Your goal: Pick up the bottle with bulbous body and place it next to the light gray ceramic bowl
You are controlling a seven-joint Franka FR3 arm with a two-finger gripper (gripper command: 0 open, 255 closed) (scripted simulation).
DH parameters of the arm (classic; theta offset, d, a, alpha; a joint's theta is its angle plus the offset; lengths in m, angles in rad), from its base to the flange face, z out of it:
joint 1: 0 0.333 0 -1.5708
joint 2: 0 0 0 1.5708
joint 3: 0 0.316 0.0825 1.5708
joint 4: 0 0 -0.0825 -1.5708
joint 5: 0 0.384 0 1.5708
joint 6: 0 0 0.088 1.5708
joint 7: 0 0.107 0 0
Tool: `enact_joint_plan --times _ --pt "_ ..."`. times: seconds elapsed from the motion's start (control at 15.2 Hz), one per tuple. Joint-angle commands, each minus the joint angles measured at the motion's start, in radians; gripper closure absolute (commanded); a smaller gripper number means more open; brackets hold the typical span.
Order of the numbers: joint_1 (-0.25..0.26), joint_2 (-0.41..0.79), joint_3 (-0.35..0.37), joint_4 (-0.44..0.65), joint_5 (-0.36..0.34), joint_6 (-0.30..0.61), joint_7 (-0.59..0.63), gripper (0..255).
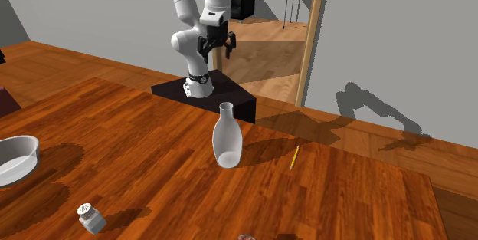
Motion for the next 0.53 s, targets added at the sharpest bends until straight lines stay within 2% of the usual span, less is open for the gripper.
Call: enact_joint_plan --times 0.0,0.46 --pt "-0.001 0.083 -0.017 0.064 -0.001 0.02 -0.028 0" --pt "-0.008 0.364 -0.056 0.317 0.024 0.049 -0.116 0"
